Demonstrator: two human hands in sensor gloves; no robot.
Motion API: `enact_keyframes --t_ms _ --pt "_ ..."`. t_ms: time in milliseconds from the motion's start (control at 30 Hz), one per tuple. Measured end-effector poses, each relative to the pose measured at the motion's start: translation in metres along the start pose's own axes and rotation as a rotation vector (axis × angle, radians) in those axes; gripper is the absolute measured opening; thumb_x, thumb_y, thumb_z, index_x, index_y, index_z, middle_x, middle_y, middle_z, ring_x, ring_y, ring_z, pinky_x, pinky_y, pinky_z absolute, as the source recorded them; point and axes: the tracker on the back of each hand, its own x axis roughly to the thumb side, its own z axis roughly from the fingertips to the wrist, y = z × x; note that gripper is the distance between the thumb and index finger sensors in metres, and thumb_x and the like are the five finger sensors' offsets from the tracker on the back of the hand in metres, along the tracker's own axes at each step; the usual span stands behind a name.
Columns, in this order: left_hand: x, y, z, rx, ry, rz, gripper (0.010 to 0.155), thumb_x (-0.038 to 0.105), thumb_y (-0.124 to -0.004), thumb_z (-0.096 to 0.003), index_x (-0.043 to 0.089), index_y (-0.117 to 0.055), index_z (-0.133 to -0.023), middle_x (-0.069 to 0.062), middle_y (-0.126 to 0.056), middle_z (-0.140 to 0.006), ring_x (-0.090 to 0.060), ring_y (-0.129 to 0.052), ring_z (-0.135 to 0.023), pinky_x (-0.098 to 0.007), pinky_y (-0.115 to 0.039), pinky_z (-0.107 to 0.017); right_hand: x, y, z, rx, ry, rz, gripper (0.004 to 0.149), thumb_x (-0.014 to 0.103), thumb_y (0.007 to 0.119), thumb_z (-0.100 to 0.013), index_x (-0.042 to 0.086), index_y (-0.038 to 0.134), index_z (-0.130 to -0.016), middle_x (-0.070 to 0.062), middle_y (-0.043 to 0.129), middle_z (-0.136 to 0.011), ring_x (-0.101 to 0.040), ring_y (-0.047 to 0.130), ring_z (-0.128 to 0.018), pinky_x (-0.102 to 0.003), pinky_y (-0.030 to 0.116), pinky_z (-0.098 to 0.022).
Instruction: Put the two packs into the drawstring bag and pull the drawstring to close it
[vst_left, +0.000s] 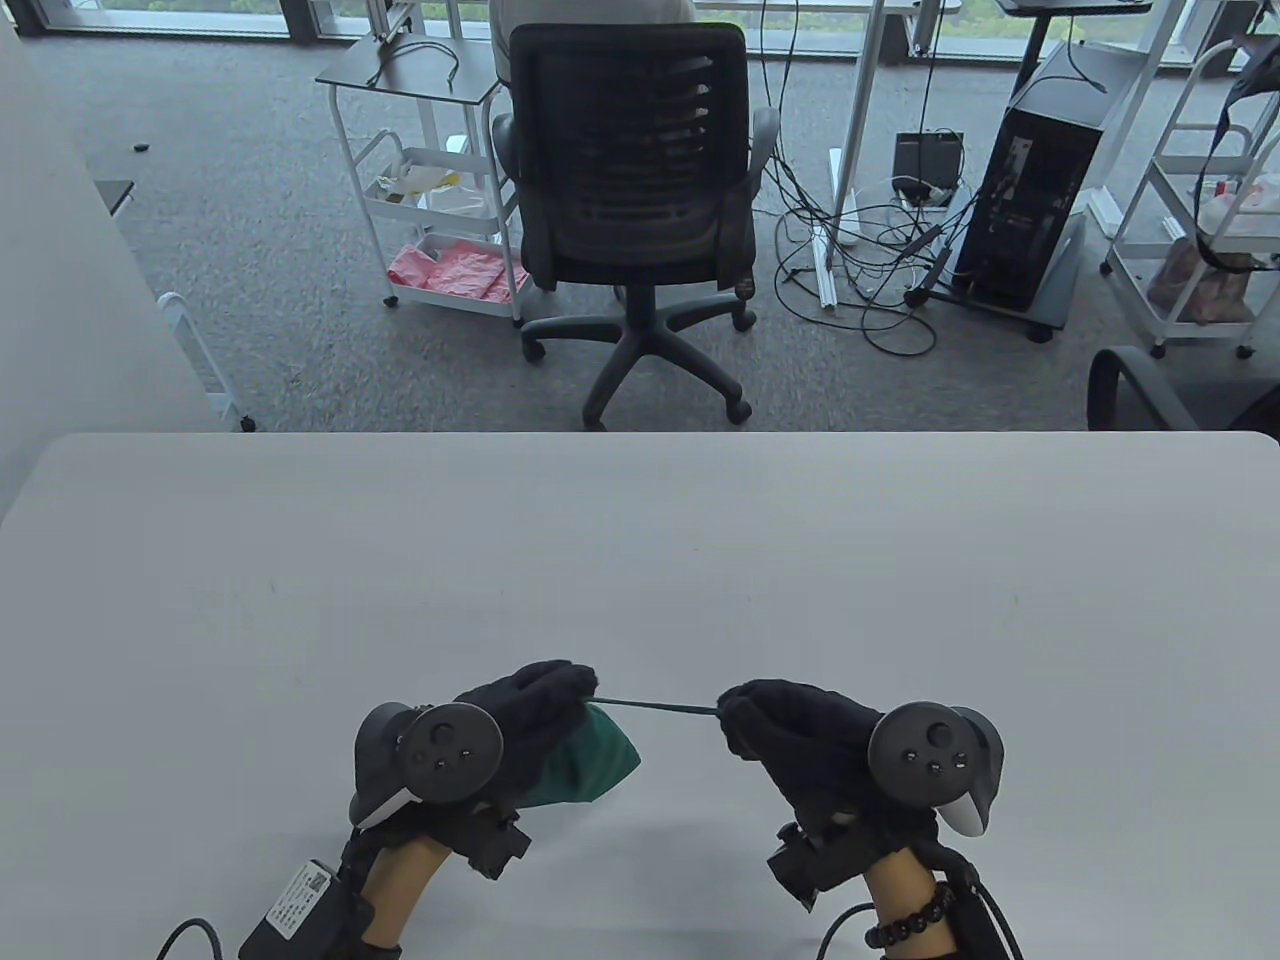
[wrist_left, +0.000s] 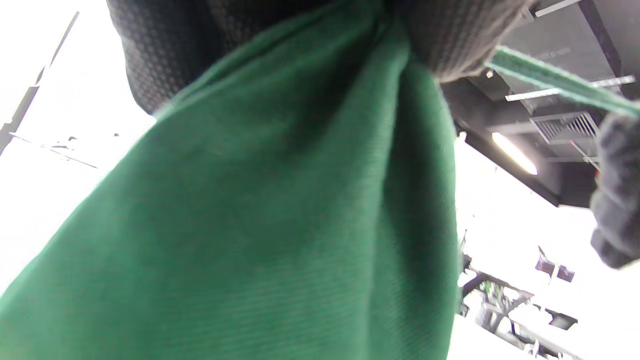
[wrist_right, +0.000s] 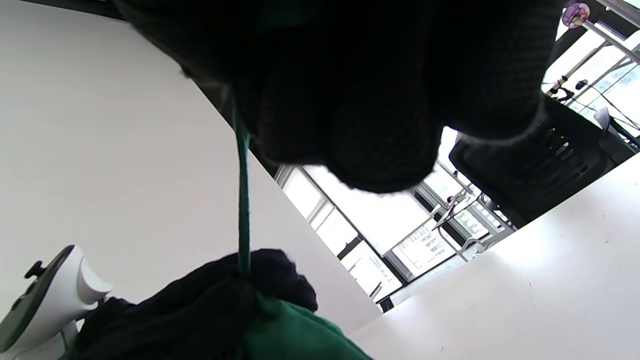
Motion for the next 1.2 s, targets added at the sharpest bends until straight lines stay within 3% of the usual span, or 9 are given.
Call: enact_keyframes --t_ms 367,833,1033,1200 --pt "-0.024 0.009 0.002 0.098 0.132 0.205 0.043 0.045 -0.073 -0.0529 0.032 -0.081 -0.093 -0.004 -0.093 -0.093 -0.025 -0.109 -0.071 -0.045 -0.091 -0.059 -0.009 0.052 -0.004 0.270 0.067 0.031 0.039 0.042 0.075 -0.055 0.014 0.091 -0.077 -0.007 0.102 -0.062 -0.024 0.107 -0.049 -0.046 0.092 -0.044" --pt "-0.026 0.002 0.000 0.059 0.169 0.434 0.044 0.045 -0.074 -0.0516 0.032 -0.082 -0.092 -0.005 -0.094 -0.092 -0.023 -0.112 -0.069 -0.042 -0.094 -0.058 -0.016 0.087 -0.004 0.407 0.136 0.176 0.042 0.041 0.074 -0.055 0.012 0.088 -0.083 -0.010 0.101 -0.067 -0.029 0.106 -0.052 -0.049 0.090 -0.045" --pt "-0.029 0.002 0.002 0.065 0.166 0.388 0.043 0.045 -0.075 -0.0509 0.033 -0.083 -0.092 -0.004 -0.093 -0.094 -0.024 -0.110 -0.073 -0.044 -0.092 -0.060 -0.017 0.093 -0.003 0.428 0.151 0.210 0.048 0.041 0.074 -0.055 0.008 0.084 -0.088 -0.013 0.099 -0.071 -0.031 0.105 -0.055 -0.051 0.089 -0.047" --pt "-0.033 0.006 0.002 0.095 0.154 0.292 0.043 0.044 -0.076 -0.0505 0.034 -0.083 -0.091 -0.003 -0.091 -0.096 -0.026 -0.108 -0.076 -0.046 -0.090 -0.062 -0.025 0.074 -0.005 0.377 0.195 0.256 0.056 0.044 0.073 -0.055 0.003 0.079 -0.093 -0.018 0.095 -0.077 -0.037 0.103 -0.061 -0.055 0.086 -0.050"
